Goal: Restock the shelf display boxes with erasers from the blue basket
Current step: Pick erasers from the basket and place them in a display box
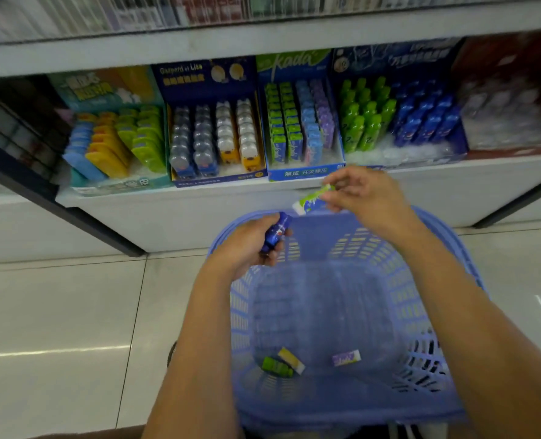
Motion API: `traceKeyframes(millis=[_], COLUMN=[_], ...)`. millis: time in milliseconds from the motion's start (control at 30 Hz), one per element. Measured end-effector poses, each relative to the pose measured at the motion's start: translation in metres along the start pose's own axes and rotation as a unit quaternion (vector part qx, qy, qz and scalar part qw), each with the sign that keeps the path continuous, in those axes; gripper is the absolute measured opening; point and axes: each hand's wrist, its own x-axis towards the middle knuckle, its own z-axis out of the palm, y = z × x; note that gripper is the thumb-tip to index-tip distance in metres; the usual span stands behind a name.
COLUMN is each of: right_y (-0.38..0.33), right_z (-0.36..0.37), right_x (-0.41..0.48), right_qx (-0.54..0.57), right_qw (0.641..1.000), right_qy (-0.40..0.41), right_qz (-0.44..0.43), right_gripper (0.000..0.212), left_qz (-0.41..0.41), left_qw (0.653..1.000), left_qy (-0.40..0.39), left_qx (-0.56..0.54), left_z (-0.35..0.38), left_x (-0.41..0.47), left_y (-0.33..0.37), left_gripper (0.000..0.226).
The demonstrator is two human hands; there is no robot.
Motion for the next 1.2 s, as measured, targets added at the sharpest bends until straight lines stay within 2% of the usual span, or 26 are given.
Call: traceKeyframes(millis=[67,200,267,433,600,767,867,900,967,1067,1133,1200], right_y=[-0.030,-0.064,-0.066,-0.062,-0.059,-0.054,-0.062,-0.064,-0.066,-0.054,-0.046,-0.040], right_z=[-0.003,0.000,0.004,0.011,0.011,0.015,0.010,0.007,0.003,0.001,-0.004,-0.017], right_x=[0.012,0.043,0.055,0.069,0.073,0.062,0.045,0.036,0.014,-0.018,-0.028,-0.031], right_qx=[-0.012,-0.214,-0.275,-0.329,-0.384,-0.370,-0.263,-0.197,-0.034,0.145,0.260,0.347], right_qw=[0.995,0.957,0.945,0.932,0.905,0.908,0.946,0.966,0.997,0.982,0.955,0.927], right_qy=[0.073,0.096,0.066,0.023,0.033,0.037,0.095,0.109,0.071,-0.016,0.003,0.045], right_qz=[-0.072,-0.170,-0.165,-0.148,-0.182,-0.191,-0.162,-0.129,-0.018,0.123,0.140,0.134], right_gripper=[0.017,0.018,0.020,0.020,0.023,0.027,0.033,0.027,0.017,0.027,0.022,0.015], left_qz=[0.033,0.085,0.096,0.138,0.163,0.155,0.147,0.157,0.196,0.280,0.349,0.403], left_qw=[0.999,0.994,0.992,0.985,0.967,0.925,0.912,0.916,0.922,0.940,0.933,0.912], left_qy=[0.017,0.048,0.056,0.075,0.006,-0.095,-0.072,-0.053,-0.025,0.021,0.053,0.069], left_qx=[-0.031,-0.046,-0.052,-0.074,-0.198,-0.333,-0.376,-0.367,-0.333,-0.193,-0.070,0.028], left_z=[0.000,-0.004,-0.007,-0.013,-0.012,-0.008,0.002,0.007,0.018,0.045,0.064,0.082], left_x=[-0.011,-0.021,-0.021,-0.021,-0.025,-0.029,-0.026,-0.024,-0.021,-0.021,-0.021,-0.019], left_y=[0.013,0.021,0.019,0.016,0.018,0.021,0.021,0.020,0.021,0.026,0.031,0.037], left_gripper=[0.038,0.036,0.031,0.022,0.019,0.024,0.022,0.019,0.016,0.010,0.019,0.028])
